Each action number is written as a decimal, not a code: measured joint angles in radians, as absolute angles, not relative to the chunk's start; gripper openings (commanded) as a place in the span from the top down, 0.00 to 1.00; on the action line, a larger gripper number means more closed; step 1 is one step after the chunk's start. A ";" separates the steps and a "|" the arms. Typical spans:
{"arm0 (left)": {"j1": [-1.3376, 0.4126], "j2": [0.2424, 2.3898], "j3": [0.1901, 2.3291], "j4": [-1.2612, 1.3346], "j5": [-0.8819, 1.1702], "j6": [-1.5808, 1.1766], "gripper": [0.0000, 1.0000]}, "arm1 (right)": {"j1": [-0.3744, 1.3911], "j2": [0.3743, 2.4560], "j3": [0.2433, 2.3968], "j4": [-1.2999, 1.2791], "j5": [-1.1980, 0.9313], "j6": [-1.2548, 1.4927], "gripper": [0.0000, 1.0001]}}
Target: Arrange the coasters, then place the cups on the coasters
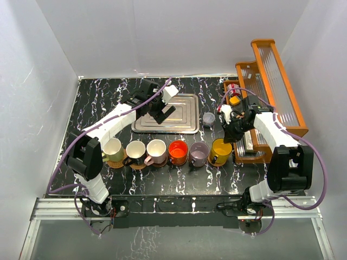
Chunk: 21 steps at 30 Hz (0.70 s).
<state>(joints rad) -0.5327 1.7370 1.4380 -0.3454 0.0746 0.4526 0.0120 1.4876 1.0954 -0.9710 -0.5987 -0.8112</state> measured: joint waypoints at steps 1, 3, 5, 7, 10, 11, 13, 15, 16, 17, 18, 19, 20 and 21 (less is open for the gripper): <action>-0.533 1.737 1.438 -0.345 0.075 0.453 0.01 | 0.012 1.488 1.095 -0.968 -0.599 -0.811 1.00; -0.533 1.737 1.438 -0.345 0.075 0.453 0.01 | 0.012 1.488 1.095 -0.965 -0.599 -0.811 1.00; -0.533 1.737 1.438 -0.345 0.074 0.453 0.01 | 0.012 1.488 1.093 -0.963 -0.599 -0.811 1.00; -0.533 1.737 1.438 -0.345 0.074 0.453 0.01 | 0.012 1.488 1.088 -0.961 -0.599 -0.811 1.00; -0.533 1.737 1.438 -0.345 0.074 0.453 0.01 | 0.012 1.488 1.082 -0.963 -0.599 -0.811 1.00; -0.533 1.737 1.438 -0.345 0.074 0.453 0.01 | 0.012 1.488 1.082 -0.963 -0.599 -0.811 1.00; -0.533 1.737 1.438 -0.345 0.074 0.453 0.01 | 0.012 1.488 1.082 -0.961 -0.599 -0.810 1.00; -0.533 1.737 1.438 -0.345 0.074 0.453 0.01 | 0.012 1.488 1.082 -0.961 -0.599 -0.810 1.00; -0.533 1.737 1.438 -0.345 0.075 0.453 0.01 | 0.012 1.488 1.082 -0.961 -0.599 -0.809 1.00; -0.533 1.737 1.438 -0.345 0.074 0.453 0.01 | 0.012 1.488 1.081 -0.960 -0.599 -0.808 1.00; -0.533 1.737 1.438 -0.345 0.074 0.453 0.01 | 0.013 1.488 1.079 -0.959 -0.599 -0.806 1.00; -0.533 1.737 1.438 -0.345 0.074 0.453 0.01 | 0.013 1.488 1.075 -0.956 -0.599 -0.806 1.00; -0.533 1.737 1.438 -0.345 0.074 0.453 0.01 | 0.014 1.488 1.070 -0.953 -0.599 -0.804 1.00; -0.533 1.737 1.438 -0.345 0.074 0.453 0.01 | 0.017 1.488 1.065 -0.952 -0.598 -0.802 1.00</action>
